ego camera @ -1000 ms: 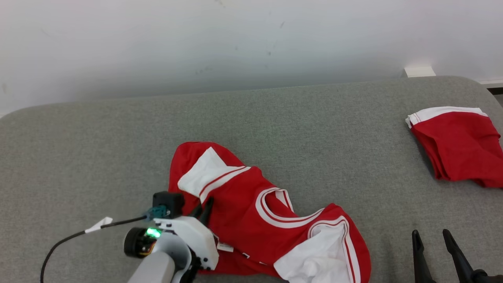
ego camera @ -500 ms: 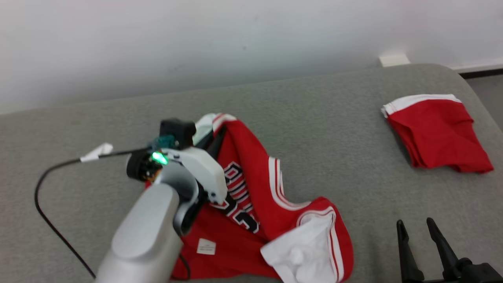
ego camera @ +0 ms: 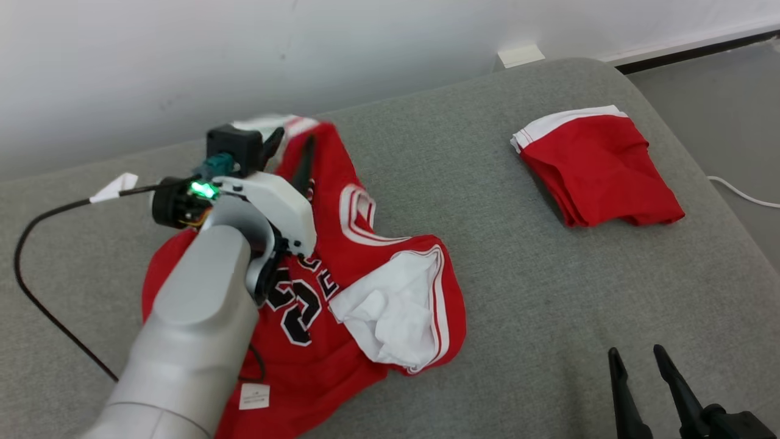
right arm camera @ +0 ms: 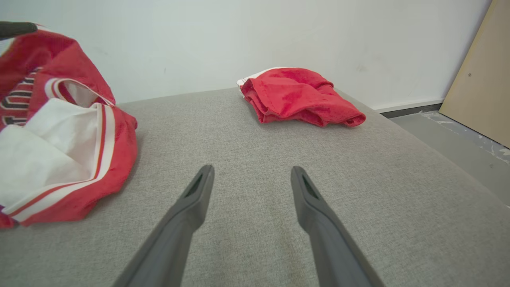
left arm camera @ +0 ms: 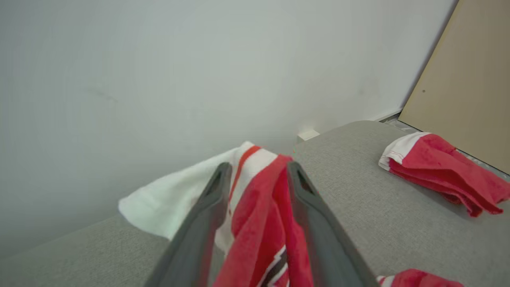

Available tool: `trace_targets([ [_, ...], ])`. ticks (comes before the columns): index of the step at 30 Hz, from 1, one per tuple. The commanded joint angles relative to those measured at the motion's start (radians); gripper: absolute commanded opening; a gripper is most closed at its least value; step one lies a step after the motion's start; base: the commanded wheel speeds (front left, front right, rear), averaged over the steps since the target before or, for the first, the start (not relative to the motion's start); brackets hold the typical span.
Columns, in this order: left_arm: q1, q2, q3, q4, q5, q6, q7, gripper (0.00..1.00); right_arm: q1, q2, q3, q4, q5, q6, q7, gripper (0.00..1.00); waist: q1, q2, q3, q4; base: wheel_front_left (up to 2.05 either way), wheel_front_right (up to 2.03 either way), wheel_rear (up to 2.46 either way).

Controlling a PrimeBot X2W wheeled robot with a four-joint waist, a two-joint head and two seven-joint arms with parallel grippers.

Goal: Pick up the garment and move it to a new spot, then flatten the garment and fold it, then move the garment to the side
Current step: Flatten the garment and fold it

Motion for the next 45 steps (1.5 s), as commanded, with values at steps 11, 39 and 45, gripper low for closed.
trace_targets([
  [11,0.134,-0.033,-0.025,0.092,-0.049,-0.025,-0.070,1.00,0.028,-0.002,-0.043,-0.008,-0.013,-0.003,0.001,1.00,-0.0001,-0.0001,-0.064,0.108,0.00,0.00,0.00],
  [39,0.812,0.034,-0.034,-0.615,-0.167,0.107,0.190,1.00,0.086,-0.002,-0.066,-0.019,-0.042,-0.003,0.001,1.00,-0.0001,-0.0001,-0.125,0.309,0.00,0.00,0.00],
  [45,0.817,0.045,-0.034,-0.669,-0.172,0.123,0.222,1.00,0.069,-0.002,-0.056,-0.014,-0.038,-0.003,0.001,1.00,-0.0001,-0.0001,-0.106,0.298,0.00,0.00,0.00],
])
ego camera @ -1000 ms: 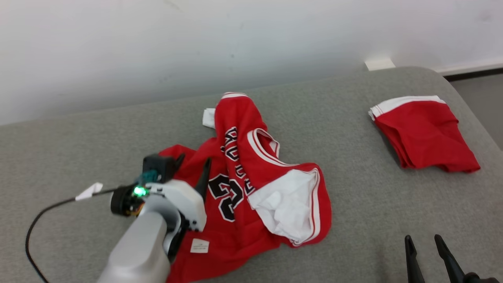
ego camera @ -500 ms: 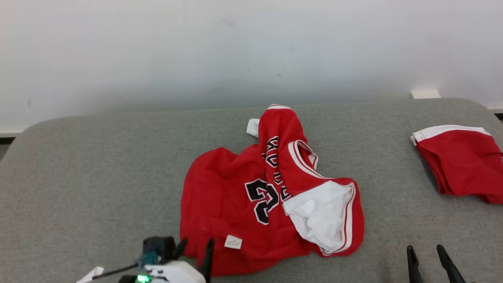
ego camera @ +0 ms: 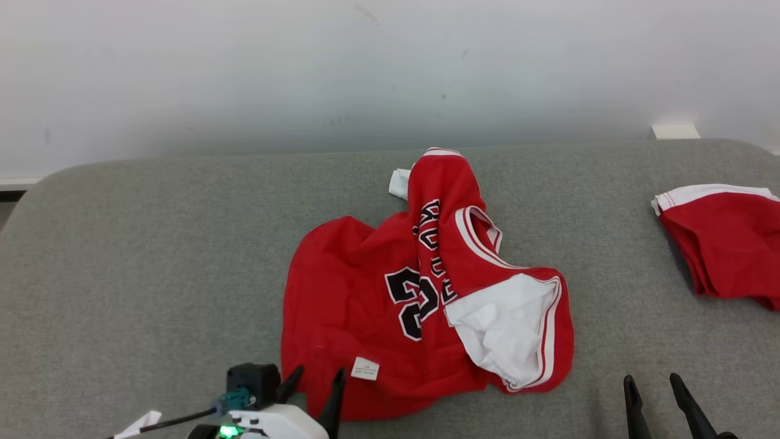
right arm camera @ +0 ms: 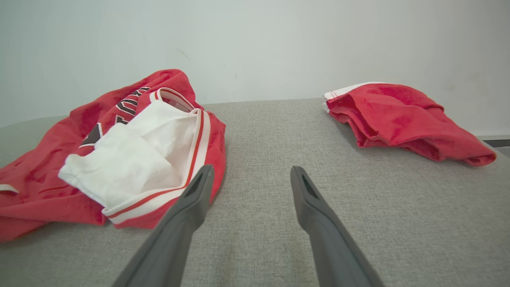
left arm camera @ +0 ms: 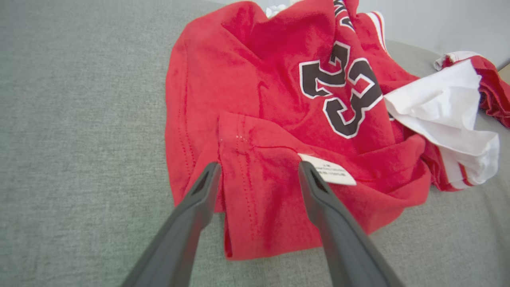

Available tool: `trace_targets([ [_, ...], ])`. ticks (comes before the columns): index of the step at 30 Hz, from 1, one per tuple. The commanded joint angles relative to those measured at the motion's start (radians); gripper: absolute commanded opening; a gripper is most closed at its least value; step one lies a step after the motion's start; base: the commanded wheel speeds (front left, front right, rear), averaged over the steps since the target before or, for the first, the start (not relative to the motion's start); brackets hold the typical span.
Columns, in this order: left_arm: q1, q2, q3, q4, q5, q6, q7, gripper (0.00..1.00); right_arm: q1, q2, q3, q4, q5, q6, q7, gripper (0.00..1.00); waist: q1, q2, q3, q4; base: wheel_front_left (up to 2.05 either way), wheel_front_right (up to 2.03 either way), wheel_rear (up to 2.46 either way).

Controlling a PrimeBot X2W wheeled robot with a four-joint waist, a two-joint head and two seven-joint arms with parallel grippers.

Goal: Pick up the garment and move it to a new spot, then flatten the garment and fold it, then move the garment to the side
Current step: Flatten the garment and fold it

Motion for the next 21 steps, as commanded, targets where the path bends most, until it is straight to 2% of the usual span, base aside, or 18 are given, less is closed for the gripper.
trace_targets([
  [1,0.013,0.010,-0.001,-0.005,-0.007,0.004,0.009,1.00,-0.014,-0.002,0.001,0.003,0.000,-0.003,0.001,1.00,0.0001,0.0000,0.009,-0.008,0.00,0.00,0.00],
  [10,-0.010,0.021,0.001,0.012,-0.011,0.011,0.029,1.00,-0.028,-0.002,0.003,0.004,0.010,-0.003,0.001,1.00,0.0001,0.0000,0.035,-0.033,0.00,0.00,0.00],
  [21,-0.079,0.019,0.004,0.080,-0.019,-0.001,0.023,1.00,-0.043,-0.002,0.007,0.005,0.013,-0.003,0.001,1.00,0.0001,0.0000,0.057,-0.060,0.00,0.00,0.00],
])
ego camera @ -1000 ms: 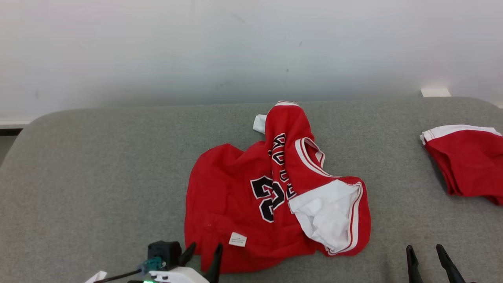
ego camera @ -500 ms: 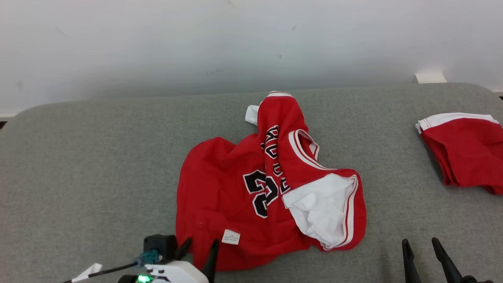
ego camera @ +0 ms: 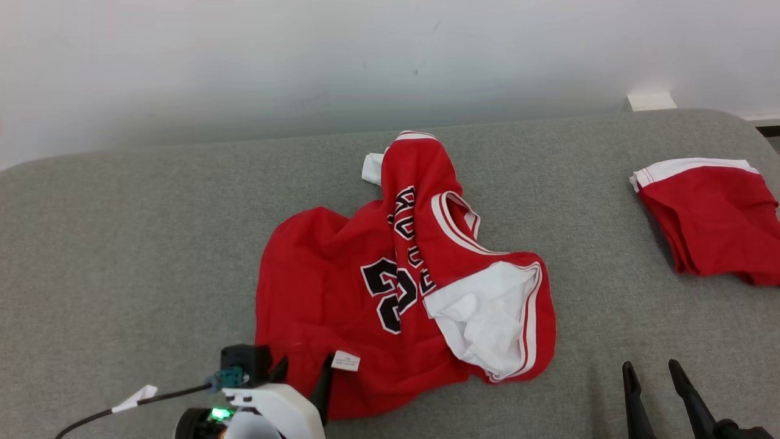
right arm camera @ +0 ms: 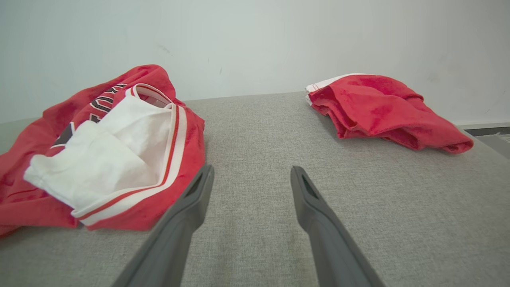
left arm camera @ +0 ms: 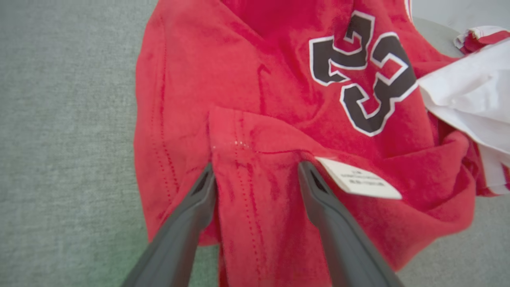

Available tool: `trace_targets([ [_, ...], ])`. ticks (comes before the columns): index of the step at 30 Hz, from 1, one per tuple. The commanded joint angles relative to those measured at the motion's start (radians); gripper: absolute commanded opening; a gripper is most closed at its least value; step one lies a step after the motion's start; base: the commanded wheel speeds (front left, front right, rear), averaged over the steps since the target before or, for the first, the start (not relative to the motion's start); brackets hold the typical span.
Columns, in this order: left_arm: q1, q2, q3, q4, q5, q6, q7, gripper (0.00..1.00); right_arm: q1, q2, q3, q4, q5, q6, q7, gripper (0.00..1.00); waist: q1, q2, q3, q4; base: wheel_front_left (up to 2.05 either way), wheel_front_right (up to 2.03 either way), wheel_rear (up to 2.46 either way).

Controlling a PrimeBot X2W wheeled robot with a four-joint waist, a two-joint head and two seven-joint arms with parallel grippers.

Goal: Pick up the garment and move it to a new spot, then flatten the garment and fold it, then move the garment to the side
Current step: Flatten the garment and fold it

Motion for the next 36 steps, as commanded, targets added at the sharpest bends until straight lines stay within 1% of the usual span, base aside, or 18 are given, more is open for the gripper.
trace_targets([
  [1,-0.020,0.001,0.004,0.012,-0.002,-0.003,-0.006,1.00,-0.008,-0.002,0.000,0.001,0.004,-0.003,0.001,1.00,0.0000,0.0000,0.003,-0.005,0.00,0.00,0.00],
  [4,-0.038,0.000,0.006,0.033,-0.004,-0.005,-0.015,0.99,-0.011,-0.002,0.001,0.003,0.005,-0.003,0.001,1.00,0.0000,0.0000,0.007,-0.010,0.00,0.00,0.00],
  [5,-0.043,0.001,0.006,0.038,-0.003,-0.007,-0.019,0.85,-0.012,-0.002,0.001,0.004,0.006,-0.003,0.001,1.00,0.0000,0.0000,0.007,-0.012,0.00,0.00,0.00],
  [7,-0.050,0.002,0.006,0.048,-0.005,-0.008,-0.023,0.63,-0.014,-0.002,0.001,0.005,0.008,-0.003,0.001,1.00,0.0000,0.0000,0.008,-0.015,0.00,0.00,0.00],
  [8,-0.053,0.004,0.007,0.053,-0.005,-0.008,-0.025,0.58,-0.015,-0.002,0.001,0.005,0.009,-0.003,0.000,1.00,0.0000,0.0000,0.008,-0.017,0.00,0.00,0.00],
  [10,-0.059,0.008,0.009,0.058,-0.008,-0.009,-0.030,0.56,-0.015,-0.002,-0.001,0.005,0.009,-0.003,0.000,1.00,0.0000,0.0000,0.008,-0.018,0.00,0.00,0.00],
  [11,-0.063,0.009,0.010,0.060,-0.009,-0.009,-0.033,0.48,-0.014,-0.002,-0.002,0.005,0.009,-0.003,0.001,1.00,0.0000,0.0000,0.007,-0.019,0.00,0.00,0.00],
  [14,-0.067,0.012,0.012,0.060,-0.012,-0.009,-0.034,0.44,-0.008,-0.002,-0.004,0.007,0.009,-0.003,0.001,1.00,0.0000,0.0000,0.004,-0.019,0.00,0.00,0.00],
  [26,-0.050,0.025,-0.001,0.043,-0.009,0.002,-0.034,0.48,-0.004,-0.002,-0.004,0.007,0.010,-0.003,0.000,1.00,0.0000,0.0000,-0.003,-0.012,0.00,0.00,0.00],
  [29,-0.040,0.029,-0.007,0.026,-0.010,0.004,-0.026,0.44,-0.003,-0.002,-0.005,0.004,0.013,-0.003,0.001,1.00,0.0000,0.0000,-0.001,-0.007,0.00,0.00,0.00],
  [31,-0.038,0.031,-0.011,0.014,-0.012,0.003,-0.021,0.33,-0.004,-0.002,-0.005,0.004,0.012,-0.003,0.001,1.00,0.0000,0.0000,0.000,-0.004,0.00,0.00,0.00],
  [32,-0.037,0.033,-0.013,0.007,-0.011,0.005,-0.015,0.31,-0.006,-0.002,-0.005,0.005,0.012,-0.003,0.001,1.00,0.0000,0.0000,0.000,-0.002,0.00,0.00,0.00],
  [36,-0.034,0.037,-0.018,-0.014,-0.005,0.008,-0.005,0.29,-0.011,-0.002,-0.004,0.005,0.012,-0.003,0.001,1.00,0.0000,0.0000,0.002,0.003,0.00,0.00,0.00],
])
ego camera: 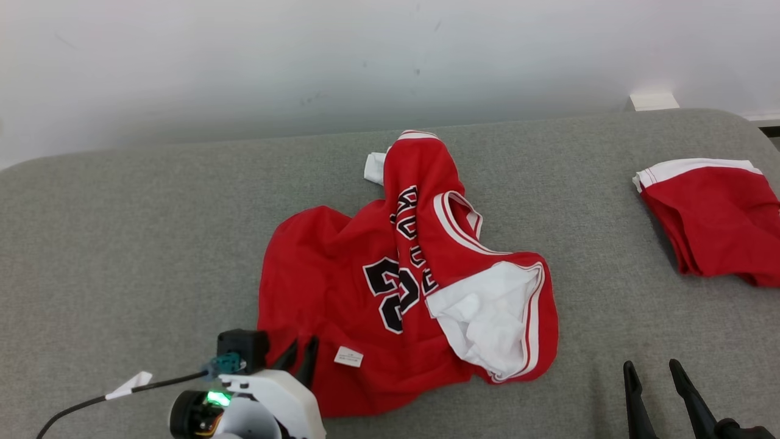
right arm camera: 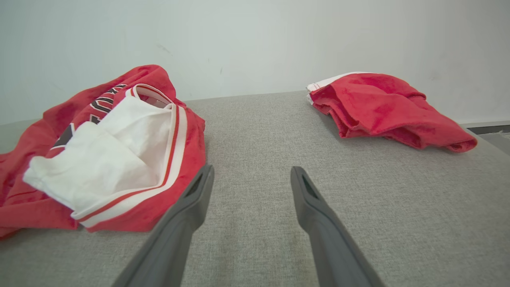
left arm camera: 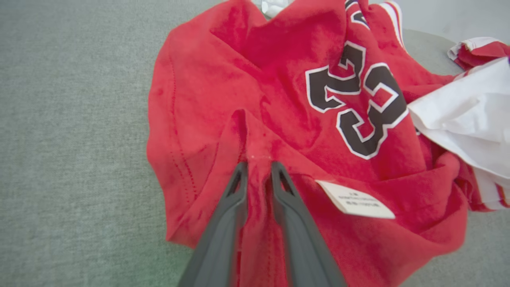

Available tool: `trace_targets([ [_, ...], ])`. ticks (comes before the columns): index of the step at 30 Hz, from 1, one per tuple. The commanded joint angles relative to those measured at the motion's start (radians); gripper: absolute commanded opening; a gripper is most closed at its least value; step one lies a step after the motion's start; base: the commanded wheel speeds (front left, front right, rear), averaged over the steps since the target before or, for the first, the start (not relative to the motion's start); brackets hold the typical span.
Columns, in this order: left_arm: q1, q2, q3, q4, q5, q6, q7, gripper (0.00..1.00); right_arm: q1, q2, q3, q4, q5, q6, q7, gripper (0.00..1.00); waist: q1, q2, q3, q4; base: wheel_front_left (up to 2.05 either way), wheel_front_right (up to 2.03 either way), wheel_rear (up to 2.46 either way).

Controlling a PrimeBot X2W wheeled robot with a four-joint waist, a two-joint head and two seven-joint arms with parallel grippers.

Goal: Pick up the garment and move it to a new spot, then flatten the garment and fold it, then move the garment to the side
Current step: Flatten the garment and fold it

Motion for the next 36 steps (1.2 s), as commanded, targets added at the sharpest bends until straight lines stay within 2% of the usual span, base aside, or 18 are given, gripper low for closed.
trace_targets([
  [1,0.011,0.008,-0.001,-0.009,0.002,0.002,0.003,0.27,-0.008,-0.002,-0.002,0.000,0.005,-0.003,0.000,1.00,0.0000,0.0000,0.001,0.001,0.00,0.00,0.00],
  [2,0.013,0.010,-0.003,-0.015,0.003,0.003,0.007,0.27,-0.009,-0.002,-0.001,0.000,0.006,-0.003,0.001,1.00,0.0000,0.0000,0.001,0.002,0.00,0.00,0.00],
  [3,0.017,0.013,-0.005,-0.025,0.002,0.004,0.012,0.15,-0.011,-0.002,0.001,0.001,0.005,-0.003,0.001,1.00,0.0000,0.0000,0.002,0.003,0.00,0.00,0.00],
  [4,0.017,0.013,-0.005,-0.025,0.002,0.004,0.012,0.15,-0.011,-0.002,0.001,0.001,0.005,-0.003,0.001,1.00,0.0000,0.0000,0.002,0.003,0.00,0.00,0.00],
  [6,0.022,0.016,-0.010,-0.035,0.004,0.006,0.019,0.00,-0.011,-0.002,0.002,0.002,0.007,-0.003,0.001,1.00,0.0000,0.0000,0.001,0.003,0.00,0.00,0.00],
  [14,0.050,0.033,-0.027,-0.123,-0.003,0.006,0.046,0.00,0.005,-0.002,-0.005,0.003,0.006,-0.003,0.001,1.00,0.0000,0.0000,-0.007,0.013,0.00,0.00,0.00],
  [22,0.162,0.078,-0.073,-0.332,-0.027,-0.025,0.104,0.00,0.019,-0.002,-0.022,-0.003,-0.004,-0.003,0.000,1.00,0.0000,0.0000,-0.024,0.040,0.00,0.00,0.00],
  [24,0.206,0.085,-0.076,-0.367,-0.043,-0.019,0.113,0.00,0.024,-0.002,-0.028,-0.005,-0.004,-0.003,0.000,1.00,0.0000,0.0000,-0.028,0.051,0.00,0.00,0.00],
  [27,0.269,0.098,-0.080,-0.377,-0.055,-0.014,0.112,0.00,0.030,-0.002,-0.031,-0.005,-0.005,-0.003,0.000,1.00,0.0000,0.0000,-0.034,0.064,0.00,0.00,0.00],
  [29,0.302,0.084,-0.074,-0.365,-0.086,-0.011,0.096,0.00,0.033,-0.002,-0.032,-0.007,-0.006,-0.003,0.001,1.00,0.0000,0.0000,-0.036,0.074,0.00,0.00,0.00],
  [32,0.331,0.083,-0.078,-0.327,-0.096,-0.025,0.070,0.00,0.037,-0.002,-0.033,-0.008,-0.013,-0.003,0.001,1.00,0.0000,0.0000,-0.039,0.090,0.00,0.00,0.00],
  [33,0.337,0.086,-0.079,-0.309,-0.093,-0.029,0.063,0.00,0.039,-0.002,-0.033,-0.009,-0.016,-0.003,0.001,1.00,0.0000,0.0000,-0.041,0.094,0.00,0.00,0.00],
  [35,0.348,0.084,-0.088,-0.281,-0.099,-0.045,0.041,0.13,0.043,-0.002,-0.037,-0.008,-0.020,-0.003,0.001,1.00,0.0000,0.0000,-0.047,0.103,0.00,0.00,0.00],
  [36,0.354,0.082,-0.089,-0.269,-0.105,-0.050,0.031,0.33,0.042,-0.002,-0.039,-0.008,-0.023,-0.003,0.000,1.00,0.0000,0.0000,-0.049,0.106,0.00,0.00,0.00],
])
